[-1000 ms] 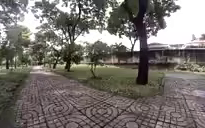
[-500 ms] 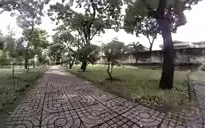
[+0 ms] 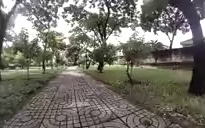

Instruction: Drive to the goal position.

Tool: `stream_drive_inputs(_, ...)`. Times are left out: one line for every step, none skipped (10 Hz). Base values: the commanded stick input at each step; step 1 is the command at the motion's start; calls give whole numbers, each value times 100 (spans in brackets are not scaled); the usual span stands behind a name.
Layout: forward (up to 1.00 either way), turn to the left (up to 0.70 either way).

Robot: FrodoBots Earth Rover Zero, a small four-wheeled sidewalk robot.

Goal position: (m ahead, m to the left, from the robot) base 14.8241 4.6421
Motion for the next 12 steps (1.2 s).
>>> stream_drive_inputs(100,2)
stream_drive_inputs(100,0)
stream_drive_inputs(100,0)
stream_drive_inputs(100,0)
stream_drive_inputs(100,0)
stream_drive_inputs(100,0)
stream_drive_inputs(100,0)
stream_drive_inputs(100,0)
stream_drive_inputs(100,0)
stream_drive_inputs(100,0)
stream_drive_inputs(100,0)
stream_drive_inputs(100,0)
